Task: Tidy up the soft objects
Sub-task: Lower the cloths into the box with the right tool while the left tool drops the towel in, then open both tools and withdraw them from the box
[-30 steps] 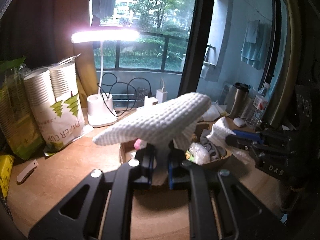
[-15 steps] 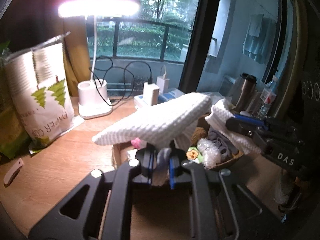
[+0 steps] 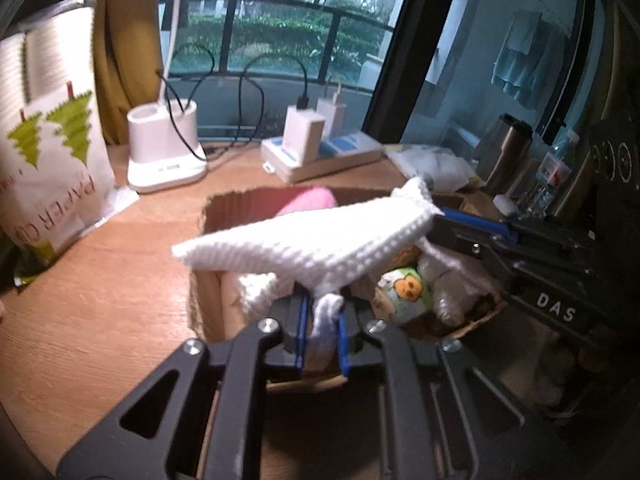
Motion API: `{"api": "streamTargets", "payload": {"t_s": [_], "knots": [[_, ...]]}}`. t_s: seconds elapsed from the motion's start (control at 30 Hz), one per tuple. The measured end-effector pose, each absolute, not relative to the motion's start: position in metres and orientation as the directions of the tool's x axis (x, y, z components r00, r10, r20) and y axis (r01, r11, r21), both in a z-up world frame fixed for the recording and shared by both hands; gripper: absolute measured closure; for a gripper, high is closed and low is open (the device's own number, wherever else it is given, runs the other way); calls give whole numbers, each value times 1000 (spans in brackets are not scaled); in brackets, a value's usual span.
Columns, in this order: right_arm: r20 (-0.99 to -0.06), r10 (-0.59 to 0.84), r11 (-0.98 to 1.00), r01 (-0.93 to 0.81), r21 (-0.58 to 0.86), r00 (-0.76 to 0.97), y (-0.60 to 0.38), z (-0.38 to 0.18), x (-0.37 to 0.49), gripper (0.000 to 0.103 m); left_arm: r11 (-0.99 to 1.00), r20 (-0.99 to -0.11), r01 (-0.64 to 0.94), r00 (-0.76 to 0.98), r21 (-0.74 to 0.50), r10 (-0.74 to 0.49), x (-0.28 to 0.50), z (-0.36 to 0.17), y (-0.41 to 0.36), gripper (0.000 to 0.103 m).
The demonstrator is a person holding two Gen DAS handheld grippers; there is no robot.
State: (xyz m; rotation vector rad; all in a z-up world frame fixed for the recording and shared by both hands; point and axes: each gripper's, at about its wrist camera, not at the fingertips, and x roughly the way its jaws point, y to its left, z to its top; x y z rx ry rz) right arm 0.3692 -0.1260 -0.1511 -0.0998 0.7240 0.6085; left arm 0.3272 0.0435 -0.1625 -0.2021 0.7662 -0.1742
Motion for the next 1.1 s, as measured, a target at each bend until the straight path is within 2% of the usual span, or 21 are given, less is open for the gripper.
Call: {"api": "streamTargets", "payload": {"t_s": [0.27,0.5,0.63,0.7,0.73,0.77,0.83,1.1], "knots": [[-673,497,816,-559,148,548,-119,-174,385,89,974,-706,113,674,-194,-219,338,-177,29,90],[-681,496,819,-550,162,539,-121,-179,390,89,967,-715,134,652,-216,-250,342,-179,23,86],[-682,495,821,-547,164,538,-121,-177,389,84,970,-717,128,655,-205,-238,340,-174,22,79],[-679,495,823,-543,166,543,-123,-174,388,75,972,-711,120,664,-202,-230,336,-170,23,75],[-677,494,825,-541,166,546,-124,-172,387,74,973,-708,116,669,-202,-226,334,-167,24,66],[-675,491,828,-536,164,551,-125,-170,387,70,972,-703,114,674,-204,-227,332,-165,25,52],[-666,487,834,-528,162,565,-128,-165,385,67,968,-683,111,691,-223,-237,326,-158,29,38],[-647,469,854,-495,159,601,-141,-152,378,66,966,-644,118,726,-232,-243,315,-140,33,34]]}}
